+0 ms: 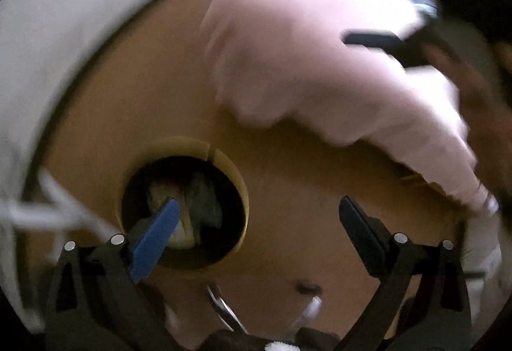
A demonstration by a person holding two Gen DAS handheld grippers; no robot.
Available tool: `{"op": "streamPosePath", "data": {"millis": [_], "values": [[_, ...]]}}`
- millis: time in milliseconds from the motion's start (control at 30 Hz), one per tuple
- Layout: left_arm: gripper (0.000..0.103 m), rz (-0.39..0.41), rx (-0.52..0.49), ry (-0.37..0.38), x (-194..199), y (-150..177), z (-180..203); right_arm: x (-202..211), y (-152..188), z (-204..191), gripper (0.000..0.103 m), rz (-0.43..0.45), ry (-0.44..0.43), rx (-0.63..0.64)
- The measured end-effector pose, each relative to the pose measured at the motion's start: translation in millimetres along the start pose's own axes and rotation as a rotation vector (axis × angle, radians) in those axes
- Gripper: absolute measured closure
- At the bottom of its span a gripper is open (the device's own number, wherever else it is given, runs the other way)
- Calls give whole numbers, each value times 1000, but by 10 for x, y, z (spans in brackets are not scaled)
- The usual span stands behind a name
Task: Collect trash
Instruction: 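Carry the white tube and blue pack over the bin and open both tools, then grasp the yellow plastic piece with the left tool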
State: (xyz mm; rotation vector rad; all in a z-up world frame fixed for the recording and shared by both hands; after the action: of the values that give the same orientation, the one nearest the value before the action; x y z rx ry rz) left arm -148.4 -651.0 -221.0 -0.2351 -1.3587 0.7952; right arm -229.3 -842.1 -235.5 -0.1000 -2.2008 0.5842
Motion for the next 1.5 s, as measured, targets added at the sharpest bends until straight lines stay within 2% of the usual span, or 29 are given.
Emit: {"op": "streamPosePath", "data": {"millis": [33,67,133,200,267,333,367,467,567,667,767,900,1000,1167,1267,1333,1467,1500], "values": [[6,77,-53,4,260,-143,144,305,-180,-117,7,97,-3,23],[6,190,-124,-14,689,-337,318,671,-346,-282,7,209,-6,61],[6,321,-172,-31,1214,-518,428,1310,-506,-647,7,397,-13,151],[6,444,-189,-83,1808,-691,381,1628,-467,-941,7,492,-30,213],[6,541,-157,-173,2364,-762,109,1760,-321,-1261,7,525,-64,267],[6,599,-106,-251,2762,-692,-216,1731,-79,-1618,7,489,-115,325],[6,625,-57,-315,3044,-598,-533,1650,130,-1891,7,446,-160,383],[6,612,52,-474,3478,-302,-1262,1398,697,-2516,7,310,-259,571],[6,544,180,-619,3817,185,-2072,1067,1521,-3218,7,125,-356,822],[6,458,267,-726,3960,549,-2703,836,2135,-3733,7,65,-377,989],[6,425,367,-783,4071,819,-3212,542,2492,-4120,7,21,-377,1038],[6,393,488,-784,4148,1082,-3814,202,2688,-4413,7,-7,-332,1039],[6,382,498,-749,4150,1215,-4067,128,2835,-4601,7,-31,-333,1019],[7,357,499,-728,4034,1142,-4387,-120,3006,-4928,7,-49,-319,1029],[19,348,489,-723,3933,1096,-4484,-195,3047,-4986,7,-40,-303,1043],[32,348,502,-710,3903,1109,-4545,-234,3046,-4979,7,-43,-301,1047],[39,331,471,-732,3840,1099,-4563,-273,3075,-4970,7,-48,-277,1061],[44,325,461,-738,3826,1084,-4564,-284,3078,-4959,7,-55,-271,1064]]}}
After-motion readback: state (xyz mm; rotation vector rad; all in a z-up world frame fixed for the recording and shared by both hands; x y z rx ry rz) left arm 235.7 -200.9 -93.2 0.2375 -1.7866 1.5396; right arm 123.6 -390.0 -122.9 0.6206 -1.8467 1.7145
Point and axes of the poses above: each gripper's, at about its wrist camera, not at the fingertips, and x roughly against the way its jaws point, z to its right, y to its underside, the point moved 6 cm from there along -x, roughly the way its jaws point, and after that the axes turned 11 degrees about z, right-handed, at the moved point
